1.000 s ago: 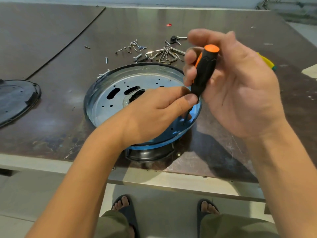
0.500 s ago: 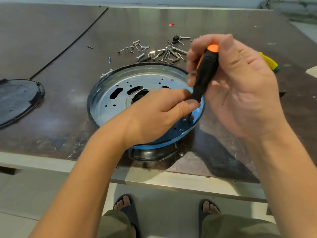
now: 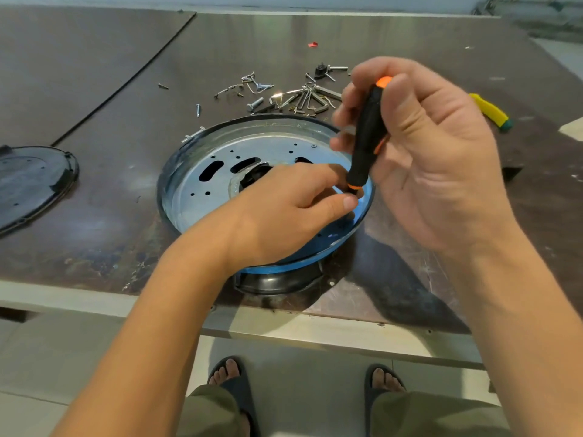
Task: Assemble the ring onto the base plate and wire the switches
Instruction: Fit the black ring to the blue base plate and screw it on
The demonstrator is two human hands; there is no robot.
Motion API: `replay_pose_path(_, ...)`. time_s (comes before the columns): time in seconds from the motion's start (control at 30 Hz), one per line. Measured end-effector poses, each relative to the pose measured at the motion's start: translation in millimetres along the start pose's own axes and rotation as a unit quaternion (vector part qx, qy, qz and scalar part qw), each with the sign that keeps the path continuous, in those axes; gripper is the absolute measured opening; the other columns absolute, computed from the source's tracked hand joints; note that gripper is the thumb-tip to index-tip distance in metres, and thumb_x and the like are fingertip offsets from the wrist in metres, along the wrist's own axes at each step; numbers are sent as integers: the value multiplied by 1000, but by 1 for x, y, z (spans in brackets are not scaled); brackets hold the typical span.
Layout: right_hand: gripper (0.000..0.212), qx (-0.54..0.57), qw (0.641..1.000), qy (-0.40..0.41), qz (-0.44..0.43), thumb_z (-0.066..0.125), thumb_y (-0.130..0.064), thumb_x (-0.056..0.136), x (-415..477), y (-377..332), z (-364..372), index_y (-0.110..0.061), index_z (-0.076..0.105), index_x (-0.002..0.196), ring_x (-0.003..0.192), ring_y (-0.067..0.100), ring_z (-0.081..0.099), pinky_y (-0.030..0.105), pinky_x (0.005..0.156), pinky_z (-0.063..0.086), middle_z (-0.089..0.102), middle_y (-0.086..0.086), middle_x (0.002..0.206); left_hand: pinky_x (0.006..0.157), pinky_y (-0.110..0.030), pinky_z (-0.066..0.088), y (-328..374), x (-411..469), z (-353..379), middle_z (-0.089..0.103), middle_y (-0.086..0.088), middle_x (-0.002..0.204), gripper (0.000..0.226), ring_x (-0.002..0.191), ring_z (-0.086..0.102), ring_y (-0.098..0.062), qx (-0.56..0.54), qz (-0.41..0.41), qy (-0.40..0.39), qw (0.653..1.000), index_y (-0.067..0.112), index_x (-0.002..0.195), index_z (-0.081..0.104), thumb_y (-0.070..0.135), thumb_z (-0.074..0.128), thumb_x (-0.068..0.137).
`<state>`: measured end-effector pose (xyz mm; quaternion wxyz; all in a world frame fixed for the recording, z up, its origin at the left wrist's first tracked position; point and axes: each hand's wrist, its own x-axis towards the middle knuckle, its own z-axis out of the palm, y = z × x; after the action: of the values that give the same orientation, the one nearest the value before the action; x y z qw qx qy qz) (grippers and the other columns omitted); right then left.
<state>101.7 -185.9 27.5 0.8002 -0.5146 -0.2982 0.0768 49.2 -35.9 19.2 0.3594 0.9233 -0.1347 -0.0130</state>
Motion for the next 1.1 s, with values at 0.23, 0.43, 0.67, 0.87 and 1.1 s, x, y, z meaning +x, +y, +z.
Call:
replay_pose_path(0.23,8,14,999,46,-11,49,-16,100,2,3,6,-9,52,98,64,19,49,38,67,41,53,5,74,83,-43,48,-1,0,0,73,-1,93,12,89,65,-23,4,-3,-17,1000,22,108,64,21,56,99)
replay_pose_path(0.43,14,0,1000,2,-10,60,-12,93,-2,1,4,-5,59,105,92,27,58,44,88,54,64,5,91,79,-23,47,1,0,-1,69,12,90,17,85,62,0,6,-18,-8,1000,20,110,66,22,51,101)
replay_pose_path(0.67,14,20,1000,7,-8,46,-10,101,0,2,2,-7,55,112,75,18,53,30,72,45,59,8,87,82,-40,49,1,-1,1,72,3,93,11,87,65,-18,-4,-7,-11,1000,21,106,64,23,57,98)
replay_pose_path(0.87,15,-18,999,28,-17,63,-2,88,0,1,6,-11,54,96,84,22,62,36,79,48,71,5,87,102,-29,49,-2,-1,-1,71,3,117,37,111,64,-5,-38,-21,-58,997,10,123,60,-6,59,89)
replay_pose_path(1.1,24,27,999,40,3,37,-24,103,2,4,8,-8,54,103,68,18,45,32,66,37,55,3,75,103,-29,49,-6,-2,1,70,2,119,43,115,63,-5,-58,-24,-58,996,9,122,59,-15,55,86)
